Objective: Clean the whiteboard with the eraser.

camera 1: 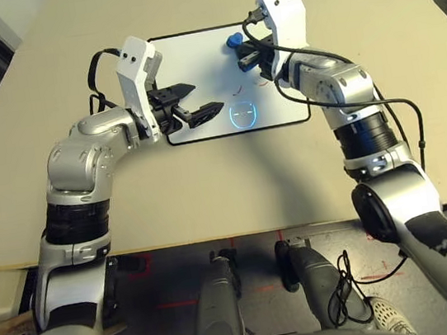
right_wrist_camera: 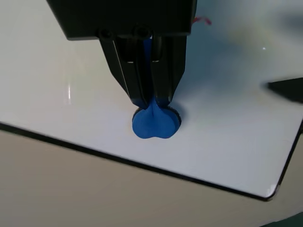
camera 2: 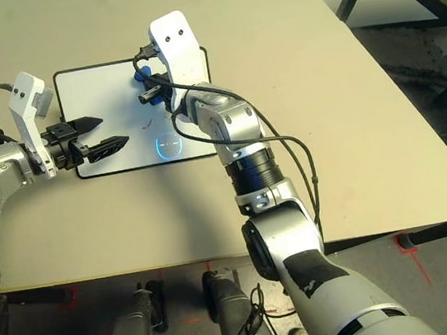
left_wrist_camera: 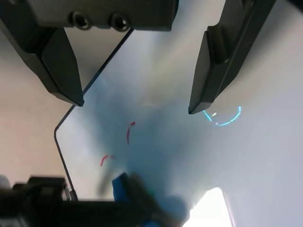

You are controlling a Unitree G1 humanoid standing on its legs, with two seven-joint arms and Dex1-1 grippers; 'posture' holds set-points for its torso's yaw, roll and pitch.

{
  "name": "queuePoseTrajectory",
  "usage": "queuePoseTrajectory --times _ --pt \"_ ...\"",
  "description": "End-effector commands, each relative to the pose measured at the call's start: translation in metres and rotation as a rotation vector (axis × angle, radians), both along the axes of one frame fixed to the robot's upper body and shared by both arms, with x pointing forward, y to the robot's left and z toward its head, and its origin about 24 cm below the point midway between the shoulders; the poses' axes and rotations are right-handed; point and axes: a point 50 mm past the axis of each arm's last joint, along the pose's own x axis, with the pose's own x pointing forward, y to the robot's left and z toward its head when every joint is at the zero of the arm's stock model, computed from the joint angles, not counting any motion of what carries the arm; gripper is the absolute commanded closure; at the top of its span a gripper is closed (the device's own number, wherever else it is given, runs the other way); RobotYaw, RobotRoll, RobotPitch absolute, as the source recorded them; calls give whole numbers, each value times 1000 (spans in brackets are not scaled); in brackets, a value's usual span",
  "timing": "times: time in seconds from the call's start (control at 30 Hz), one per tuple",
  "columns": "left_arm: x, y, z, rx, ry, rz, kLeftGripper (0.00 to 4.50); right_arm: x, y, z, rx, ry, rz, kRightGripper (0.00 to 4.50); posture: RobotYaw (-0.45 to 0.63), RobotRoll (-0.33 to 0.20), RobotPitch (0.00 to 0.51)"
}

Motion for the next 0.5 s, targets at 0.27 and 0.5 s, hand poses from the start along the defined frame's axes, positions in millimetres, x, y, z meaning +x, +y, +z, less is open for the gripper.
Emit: queuePoseTrajectory --times 0.27,0.5 --pt "-2 -4 -4 7 17 -22 0 -6 9 -24 -55 95 46 4499 84 0 264" --pt "-2 -4 -4 6 18 -23 0 12 -12 -5 -41 35 -62 4499 85 0 263"
